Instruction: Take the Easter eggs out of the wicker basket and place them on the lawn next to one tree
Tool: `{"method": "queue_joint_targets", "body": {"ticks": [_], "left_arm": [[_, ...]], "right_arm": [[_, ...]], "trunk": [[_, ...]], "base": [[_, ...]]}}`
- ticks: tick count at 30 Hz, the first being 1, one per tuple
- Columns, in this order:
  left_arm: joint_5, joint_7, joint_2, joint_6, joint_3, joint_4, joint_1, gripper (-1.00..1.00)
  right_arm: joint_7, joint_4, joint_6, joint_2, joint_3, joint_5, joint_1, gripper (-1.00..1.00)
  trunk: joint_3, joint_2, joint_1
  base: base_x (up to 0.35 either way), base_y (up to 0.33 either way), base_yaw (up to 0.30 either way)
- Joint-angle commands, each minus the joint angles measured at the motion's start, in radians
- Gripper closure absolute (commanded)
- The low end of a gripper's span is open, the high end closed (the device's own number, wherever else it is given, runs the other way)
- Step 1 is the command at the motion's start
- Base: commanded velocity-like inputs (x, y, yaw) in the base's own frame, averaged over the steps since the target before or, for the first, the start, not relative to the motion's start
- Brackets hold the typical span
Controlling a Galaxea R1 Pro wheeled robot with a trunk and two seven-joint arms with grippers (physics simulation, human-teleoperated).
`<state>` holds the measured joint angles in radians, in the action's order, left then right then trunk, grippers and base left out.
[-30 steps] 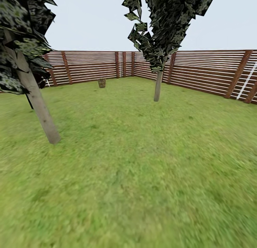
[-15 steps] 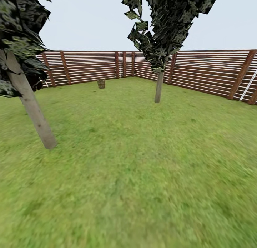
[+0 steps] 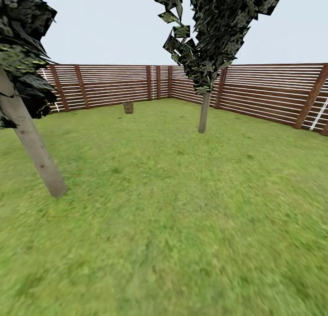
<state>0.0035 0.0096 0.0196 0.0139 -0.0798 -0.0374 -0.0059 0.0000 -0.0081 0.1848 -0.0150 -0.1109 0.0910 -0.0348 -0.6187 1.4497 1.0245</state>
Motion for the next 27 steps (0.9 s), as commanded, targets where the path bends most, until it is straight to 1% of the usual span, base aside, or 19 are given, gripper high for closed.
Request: {"method": "queue_joint_targets", "body": {"ticks": [1,27], "left_arm": [[0.001,0.001,0.0,0.001,-0.008,-0.001,0.0,-1.0],[0.0,0.001,0.0,0.001,-0.008,-0.001,0.0,-1.0]], "right_arm": [[0.0,0.001,0.002,0.0,-0.003,0.007,-0.001,-1.0],[0.0,-0.003,0.005,-0.002,-0.003,0.007,-0.001,-1.0]], "trunk": [[-0.001,0.0,0.001],[-0.001,0.0,0.001]], "base": [[0.332,0.0,0.0],[0.332,0.0,0.0]]}}
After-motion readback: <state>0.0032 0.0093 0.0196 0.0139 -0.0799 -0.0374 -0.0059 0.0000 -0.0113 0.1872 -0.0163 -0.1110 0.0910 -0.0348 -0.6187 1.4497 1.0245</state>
